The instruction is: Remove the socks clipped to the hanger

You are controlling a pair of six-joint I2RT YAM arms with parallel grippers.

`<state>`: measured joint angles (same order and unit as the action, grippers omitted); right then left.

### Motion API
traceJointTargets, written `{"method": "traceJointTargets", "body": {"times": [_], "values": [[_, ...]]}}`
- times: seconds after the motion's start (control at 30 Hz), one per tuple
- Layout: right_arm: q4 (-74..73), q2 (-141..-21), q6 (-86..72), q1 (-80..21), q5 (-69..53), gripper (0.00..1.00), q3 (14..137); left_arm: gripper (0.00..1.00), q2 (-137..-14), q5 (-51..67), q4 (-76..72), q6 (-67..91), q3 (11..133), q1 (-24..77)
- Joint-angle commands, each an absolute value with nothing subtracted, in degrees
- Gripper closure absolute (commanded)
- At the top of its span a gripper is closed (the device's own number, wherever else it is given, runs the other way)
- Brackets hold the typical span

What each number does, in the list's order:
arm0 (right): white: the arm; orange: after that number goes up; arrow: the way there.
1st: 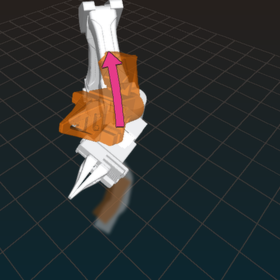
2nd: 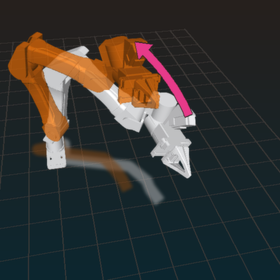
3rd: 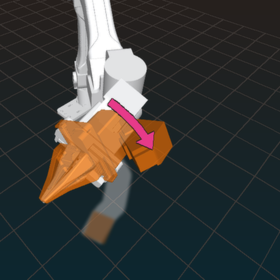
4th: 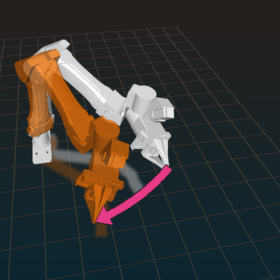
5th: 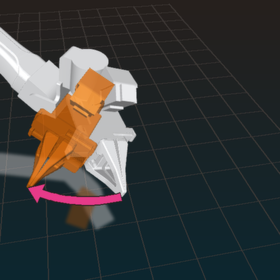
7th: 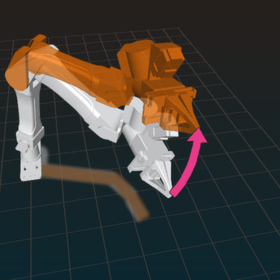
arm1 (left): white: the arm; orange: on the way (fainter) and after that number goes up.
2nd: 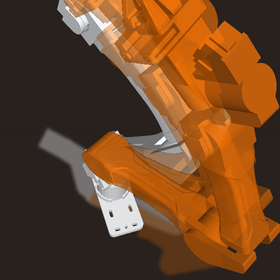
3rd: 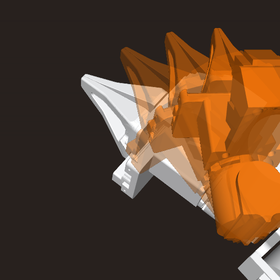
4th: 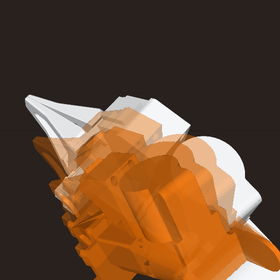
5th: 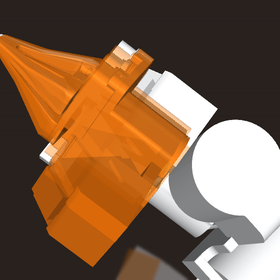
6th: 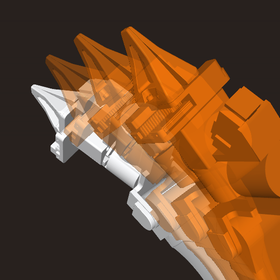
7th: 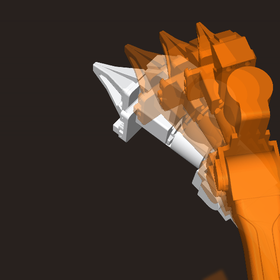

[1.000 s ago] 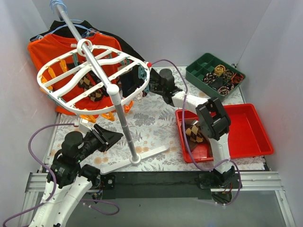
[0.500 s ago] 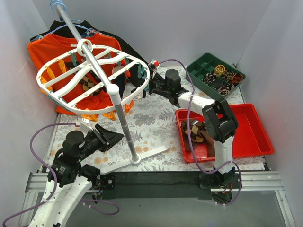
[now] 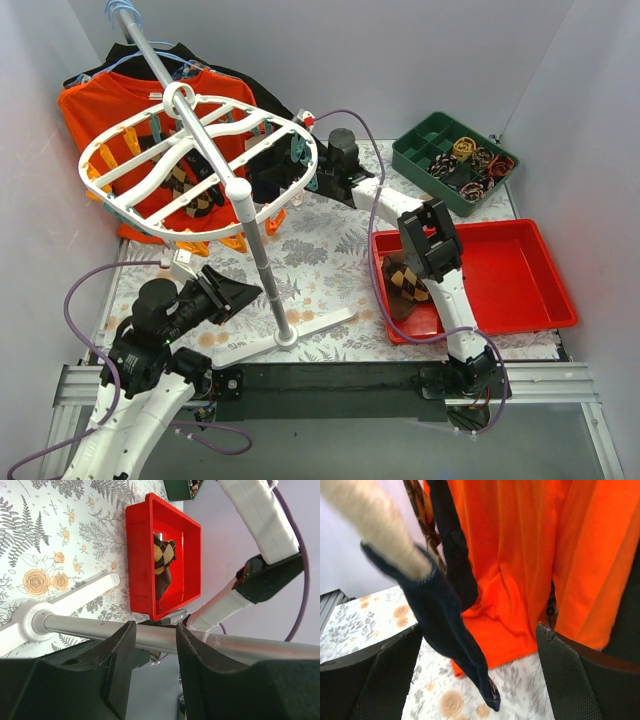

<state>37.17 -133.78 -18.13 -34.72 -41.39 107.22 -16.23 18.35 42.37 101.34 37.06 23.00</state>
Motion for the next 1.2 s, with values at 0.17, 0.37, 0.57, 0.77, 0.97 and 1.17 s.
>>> {"method": "traceJointTargets", "body": {"times": [0.17, 0.37, 0.57, 0.77, 0.97, 1.17], "values": [[38.06, -137.73, -21.35, -39.55, -41.49, 0.41, 117.78, 0.64, -14.15, 18.28, 44.21, 100.46, 37.35, 23.12], [38.14, -132.56, -22.76, -39.9, -41.31, 0.87, 111.03, 0.64, -15.12, 18.46, 44.91, 100.2, 37.88, 23.12], [38.58, -123.6, -21.1, -39.9, -40.26, 0.99, 100.56, 0.64, -14.24, 18.02, 45.44, 100.46, 37.62, 23.12], [38.58, -114.02, -21.18, -39.99, -38.41, 0.99, 87.12, 0.64, -14.5, 19.16, 45.09, 100.55, 37.27, 23.12], [38.32, -103.39, -22.85, -40.25, -34.72, 0.99, 73.32, 0.64, -14.68, 22.58, 42.37, 100.72, 35.25, 23.12], [36.13, -93.1, -23.47, -41.39, -31.91, 0.99, 63.03, 0.64, -15.12, 24.43, 38.6, 100.99, 33.31, 23.12]]}}
